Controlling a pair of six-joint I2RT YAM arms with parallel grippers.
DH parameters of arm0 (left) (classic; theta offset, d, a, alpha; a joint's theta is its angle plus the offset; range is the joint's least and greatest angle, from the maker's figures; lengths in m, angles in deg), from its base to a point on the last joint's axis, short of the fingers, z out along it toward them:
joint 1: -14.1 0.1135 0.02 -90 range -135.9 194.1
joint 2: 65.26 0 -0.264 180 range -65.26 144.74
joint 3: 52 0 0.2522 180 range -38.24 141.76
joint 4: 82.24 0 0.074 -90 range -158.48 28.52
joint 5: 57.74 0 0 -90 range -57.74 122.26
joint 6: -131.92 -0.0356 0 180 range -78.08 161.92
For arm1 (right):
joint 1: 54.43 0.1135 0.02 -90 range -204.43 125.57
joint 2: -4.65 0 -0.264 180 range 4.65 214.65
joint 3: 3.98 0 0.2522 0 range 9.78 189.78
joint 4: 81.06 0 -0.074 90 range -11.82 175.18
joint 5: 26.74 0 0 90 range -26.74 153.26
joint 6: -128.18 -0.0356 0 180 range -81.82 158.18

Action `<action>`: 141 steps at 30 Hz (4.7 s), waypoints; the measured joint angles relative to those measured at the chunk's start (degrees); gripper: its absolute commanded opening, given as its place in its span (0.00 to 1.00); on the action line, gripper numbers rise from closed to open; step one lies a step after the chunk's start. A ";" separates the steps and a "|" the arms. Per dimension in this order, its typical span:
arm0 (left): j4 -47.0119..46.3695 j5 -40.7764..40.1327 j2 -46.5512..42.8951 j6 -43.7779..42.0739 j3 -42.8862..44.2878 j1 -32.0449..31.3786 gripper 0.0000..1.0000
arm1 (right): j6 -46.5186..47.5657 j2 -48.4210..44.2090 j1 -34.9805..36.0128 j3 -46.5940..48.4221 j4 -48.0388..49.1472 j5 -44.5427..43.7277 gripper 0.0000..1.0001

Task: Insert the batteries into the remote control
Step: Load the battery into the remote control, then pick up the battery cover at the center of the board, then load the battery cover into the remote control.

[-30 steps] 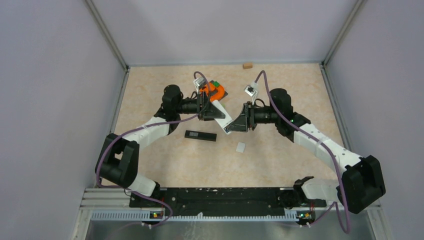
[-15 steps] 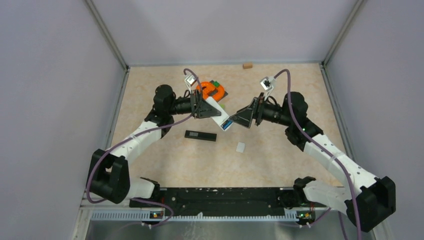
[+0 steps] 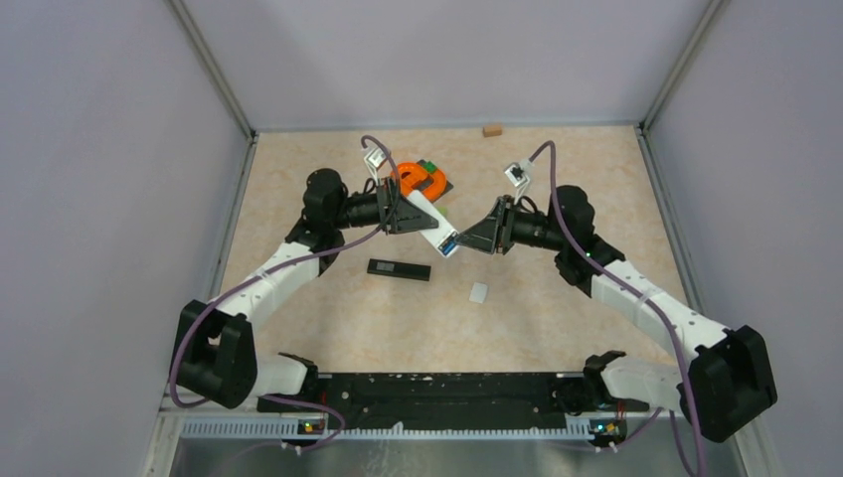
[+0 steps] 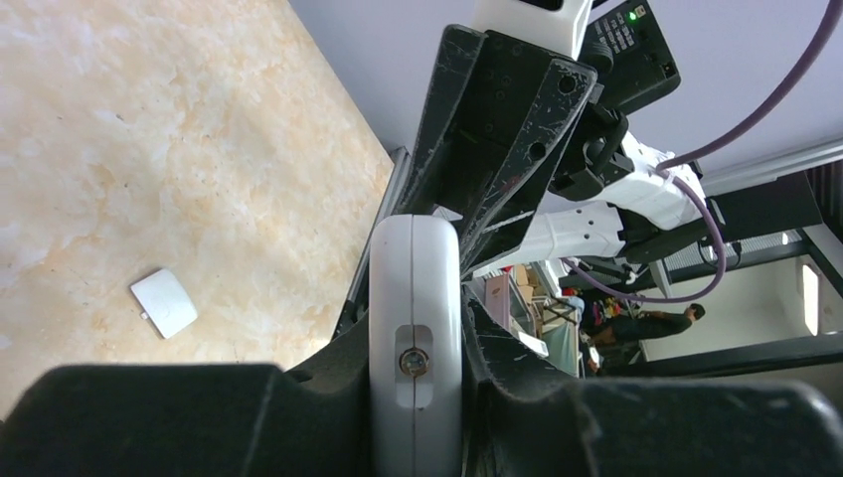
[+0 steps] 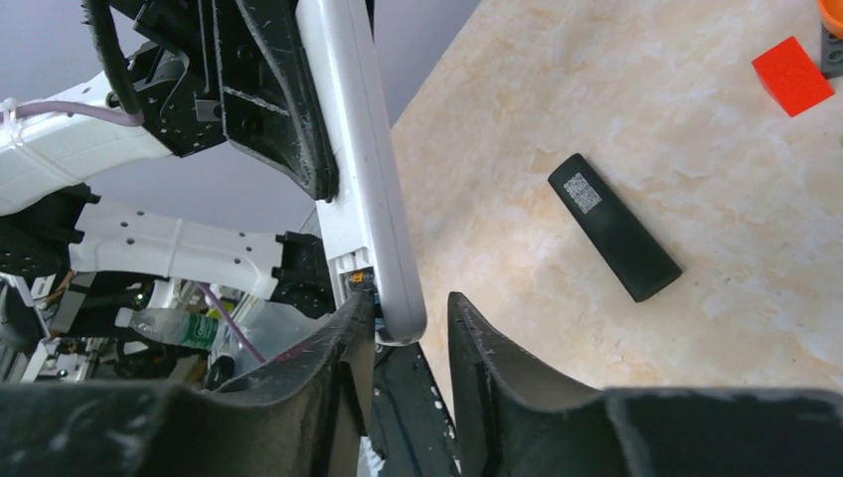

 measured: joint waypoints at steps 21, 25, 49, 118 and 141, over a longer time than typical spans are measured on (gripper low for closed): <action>16.04 -21.70 -7.45 -9.05 -4.61 7.06 0.00 | 21.51 -1.90 -0.31 1.66 -21.20 -15.78 0.86; 20.94 -26.25 -7.67 -8.55 -6.16 11.56 0.00 | 33.29 3.08 0.94 3.02 -28.74 -20.09 0.84; 26.49 -24.44 -3.85 -9.14 -6.23 15.06 0.00 | 57.83 23.87 13.97 6.88 -37.46 -31.58 0.78; 19.34 -20.11 -4.26 -7.63 -9.18 10.29 0.00 | 53.59 15.23 16.15 7.32 -34.69 -35.19 0.37; 0.00 -28.72 -1.44 -9.38 -14.40 -6.49 0.00 | 51.80 1.75 20.41 4.72 -26.67 -34.51 0.36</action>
